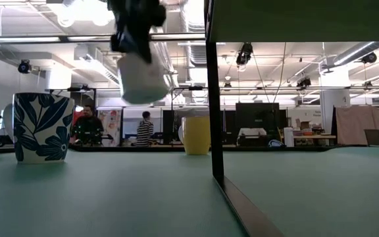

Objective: Place coffee mugs
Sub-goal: Put the white mug on the shelf

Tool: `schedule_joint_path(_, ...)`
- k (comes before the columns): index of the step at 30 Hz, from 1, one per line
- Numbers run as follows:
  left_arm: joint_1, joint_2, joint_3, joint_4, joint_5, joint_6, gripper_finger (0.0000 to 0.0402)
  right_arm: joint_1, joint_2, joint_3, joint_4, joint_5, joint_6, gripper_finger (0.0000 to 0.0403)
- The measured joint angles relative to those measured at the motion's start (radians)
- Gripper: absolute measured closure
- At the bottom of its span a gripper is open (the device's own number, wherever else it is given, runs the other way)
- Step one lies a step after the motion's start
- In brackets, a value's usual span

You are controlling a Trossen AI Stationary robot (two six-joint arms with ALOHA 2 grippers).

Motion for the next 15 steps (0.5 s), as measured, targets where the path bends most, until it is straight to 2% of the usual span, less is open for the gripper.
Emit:
schedule_joint_path(4, -0.134, 0.021, 0.085, -0.007, -0.064, -0.086, 0.0399, 0.0, -0.014, 0.0, 0.003, -0.115, -0.12, 0.0276)
schedule_joint_path(7, -0.223, 0.066, 0.157, -0.002, -0.12, -0.141, 0.0399, 0.0, -0.027, 0.0, 0.011, -0.193, -0.152, 0.0276)
schedule_joint_path(11, -0.32, 0.173, 0.297, -0.007, -0.177, -0.179, 0.0399, 0.0, -0.039, 0.0, 0.014, -0.208, -0.132, 0.028)
schedule_joint_path(15, -0.372, 0.325, 0.512, -0.048, -0.178, -0.178, 0.0399, 0.0, -0.042, 0.0, 0.01, -0.208, -0.054, 0.0279)
